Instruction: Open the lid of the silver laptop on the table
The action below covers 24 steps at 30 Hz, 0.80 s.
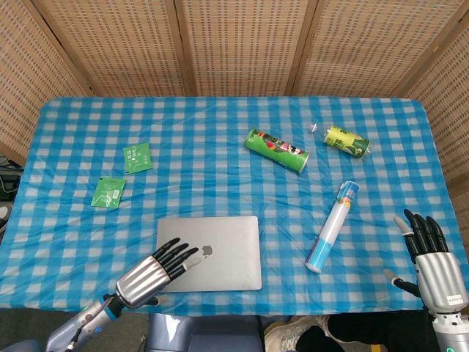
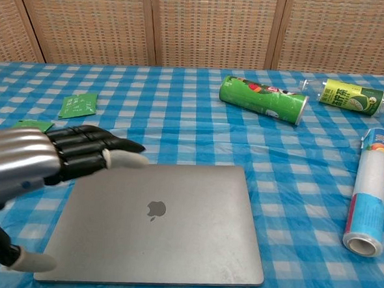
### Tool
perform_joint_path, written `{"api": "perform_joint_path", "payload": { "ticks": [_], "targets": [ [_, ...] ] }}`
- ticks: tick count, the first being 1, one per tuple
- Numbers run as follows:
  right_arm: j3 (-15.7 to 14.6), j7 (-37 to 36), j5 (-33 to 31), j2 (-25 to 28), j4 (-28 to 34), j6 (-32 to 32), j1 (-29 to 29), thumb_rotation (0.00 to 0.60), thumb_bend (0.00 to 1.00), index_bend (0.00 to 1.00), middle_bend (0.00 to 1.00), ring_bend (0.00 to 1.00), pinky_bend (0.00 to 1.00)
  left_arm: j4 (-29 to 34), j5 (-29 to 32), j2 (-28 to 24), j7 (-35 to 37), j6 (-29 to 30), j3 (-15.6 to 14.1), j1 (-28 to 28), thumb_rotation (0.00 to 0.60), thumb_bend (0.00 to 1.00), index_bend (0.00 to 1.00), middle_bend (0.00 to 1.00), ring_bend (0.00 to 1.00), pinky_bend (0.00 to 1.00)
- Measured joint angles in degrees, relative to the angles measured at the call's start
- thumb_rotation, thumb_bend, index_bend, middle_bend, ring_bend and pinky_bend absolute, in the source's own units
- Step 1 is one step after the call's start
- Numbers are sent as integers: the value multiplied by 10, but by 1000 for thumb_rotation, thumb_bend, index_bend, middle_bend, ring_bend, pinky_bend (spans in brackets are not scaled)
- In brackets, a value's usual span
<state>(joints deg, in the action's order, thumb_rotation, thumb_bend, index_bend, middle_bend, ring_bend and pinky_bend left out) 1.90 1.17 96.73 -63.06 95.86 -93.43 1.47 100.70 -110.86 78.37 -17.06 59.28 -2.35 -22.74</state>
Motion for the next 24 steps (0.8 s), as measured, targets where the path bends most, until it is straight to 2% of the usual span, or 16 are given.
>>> {"api": "perform_joint_path", "payload": {
  "ticks": [4,10,16,24],
  "targets": [
    [-1,-9,-3,2,0,5,1,600,0,33,0,0,0,-21,26,64,-52,-48,11,-22,600,0,0,0,0,0],
    [-1,-29,-9,9,0,10,3,600,0,35,0,0,0,-69,62,134,-94,-75,26,-45,600,0,0,0,0,0],
    [0,-47,-17,14,-2,19,7,600,0,35,0,0,0,-98,98,170,-114,-90,33,-60,600,0,0,0,0,0],
    [1,-53,-22,16,-3,22,8,600,0,35,0,0,0,-102,124,187,-125,-95,31,-70,600,0,0,0,0,0]
  ]
}}
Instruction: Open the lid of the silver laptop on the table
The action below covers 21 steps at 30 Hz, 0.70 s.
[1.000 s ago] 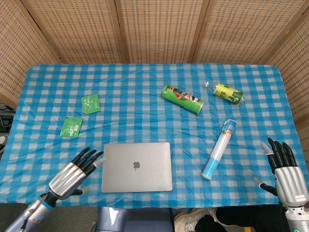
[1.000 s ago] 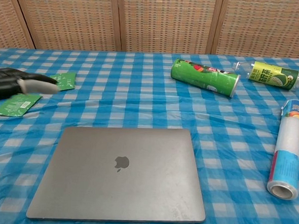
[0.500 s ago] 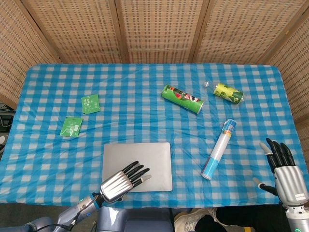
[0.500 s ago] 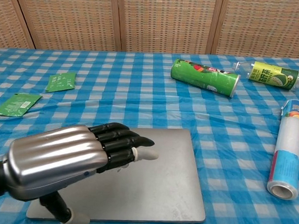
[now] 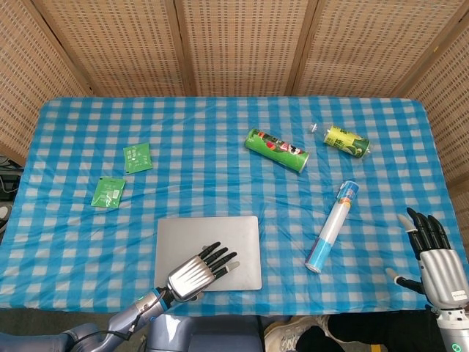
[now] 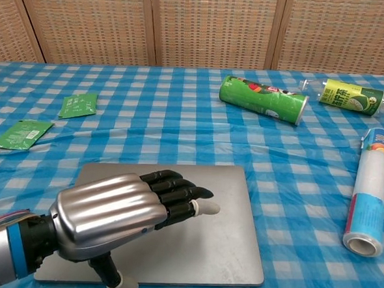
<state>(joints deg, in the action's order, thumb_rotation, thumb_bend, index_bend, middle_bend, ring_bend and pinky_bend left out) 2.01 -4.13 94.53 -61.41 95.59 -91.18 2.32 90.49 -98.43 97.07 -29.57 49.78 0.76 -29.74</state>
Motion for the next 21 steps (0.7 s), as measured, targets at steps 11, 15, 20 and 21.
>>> {"api": "perform_joint_path", "payload": {
  "ticks": [11,15,20,21],
  "targets": [
    [0,-7,0,2,0,-2,-1,600,0,35,0,0,0,-16,43,29,-20,-2,-3,-9,600,0,0,0,0,0],
    [1,-11,-3,4,0,-2,0,600,0,36,0,0,0,-21,52,36,-30,0,-4,-13,600,3,0,0,0,0],
    [1,-16,-4,5,-2,-1,0,600,0,36,0,0,0,-24,65,41,-36,4,-6,-17,600,63,0,0,0,0],
    [1,-16,-4,5,-2,-2,0,600,0,36,0,0,0,-24,67,42,-37,5,-6,-18,600,63,0,0,0,0]
  ]
}}
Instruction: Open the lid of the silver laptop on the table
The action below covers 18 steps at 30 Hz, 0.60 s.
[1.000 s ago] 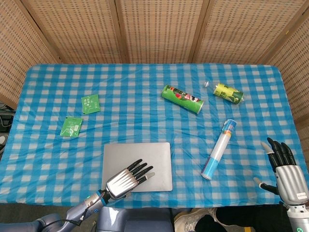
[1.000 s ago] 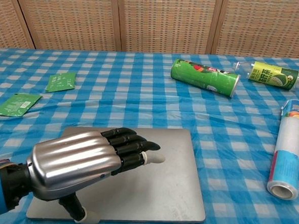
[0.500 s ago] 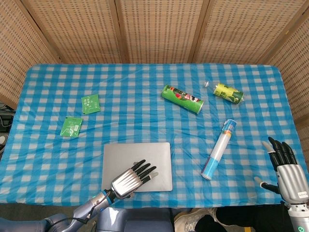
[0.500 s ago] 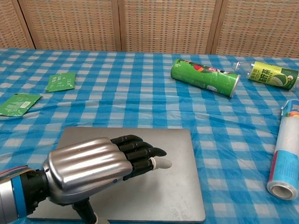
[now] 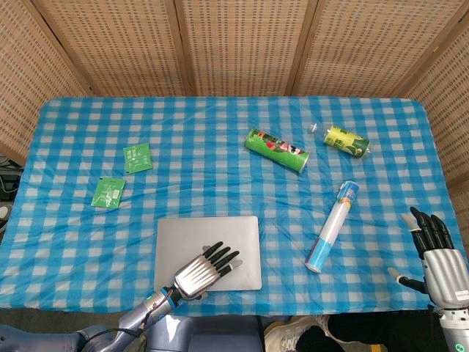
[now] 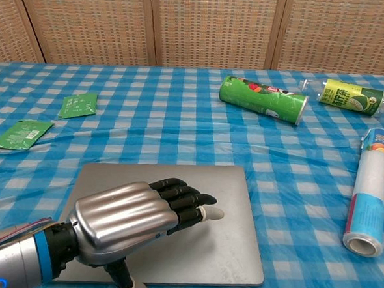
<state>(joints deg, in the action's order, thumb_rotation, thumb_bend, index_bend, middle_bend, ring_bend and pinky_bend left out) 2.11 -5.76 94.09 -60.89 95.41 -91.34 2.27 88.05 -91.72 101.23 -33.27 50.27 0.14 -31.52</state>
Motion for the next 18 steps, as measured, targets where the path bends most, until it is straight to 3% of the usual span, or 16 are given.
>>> {"api": "perform_joint_path", "payload": {
  "ticks": [3,8,18],
  "targets": [
    [0,-1,-1,1,1,0,0,600,0,36,0,0,0,0,3,1,-3,4,-3,-3,600,94,0,0,0,0],
    [0,-2,-1,1,0,0,0,600,0,36,0,0,0,-1,10,2,-7,7,-8,-7,600,291,0,0,0,0],
    [0,-4,-1,1,-1,0,0,600,0,36,0,0,0,9,18,-5,-14,15,-14,-12,600,355,0,0,0,0]
  ]
}}
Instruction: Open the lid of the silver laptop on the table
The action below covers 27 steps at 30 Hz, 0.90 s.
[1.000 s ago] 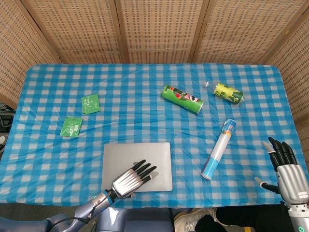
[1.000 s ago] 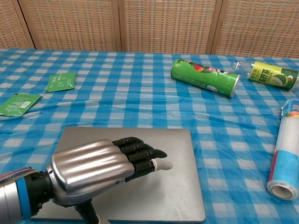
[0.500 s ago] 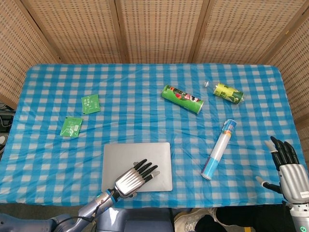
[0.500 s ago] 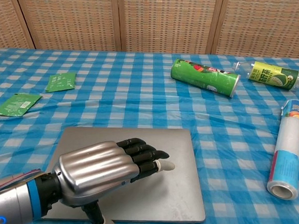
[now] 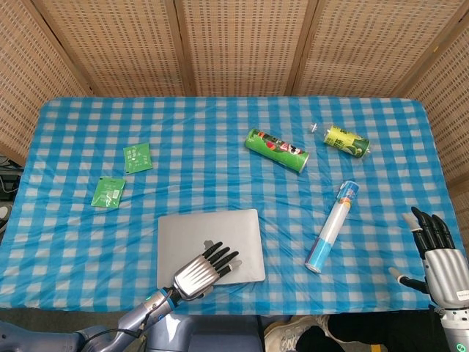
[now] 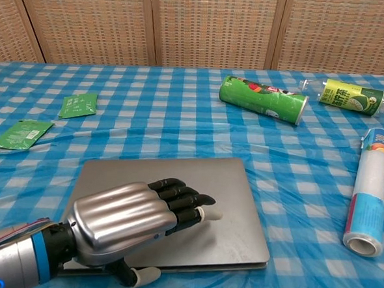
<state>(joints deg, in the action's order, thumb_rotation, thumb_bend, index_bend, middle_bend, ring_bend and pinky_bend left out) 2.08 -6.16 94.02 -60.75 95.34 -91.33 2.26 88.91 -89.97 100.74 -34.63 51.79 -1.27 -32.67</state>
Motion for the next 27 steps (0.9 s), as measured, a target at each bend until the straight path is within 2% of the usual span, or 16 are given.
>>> {"api": "perform_joint_path", "payload": {
  "ticks": [15,19,27],
  "targets": [
    [0,-5,0,3,1,-1,0,600,0,37,0,0,0,27,0,-20,-53,32,11,-8,600,428,0,0,0,0],
    [0,-6,0,3,1,-1,0,600,0,36,0,0,0,45,0,-31,-70,45,22,-11,600,469,0,0,0,0],
    [-1,-7,0,3,1,0,0,600,0,37,0,0,0,85,20,-50,-91,70,58,-13,600,476,0,0,0,0]
  ]
}}
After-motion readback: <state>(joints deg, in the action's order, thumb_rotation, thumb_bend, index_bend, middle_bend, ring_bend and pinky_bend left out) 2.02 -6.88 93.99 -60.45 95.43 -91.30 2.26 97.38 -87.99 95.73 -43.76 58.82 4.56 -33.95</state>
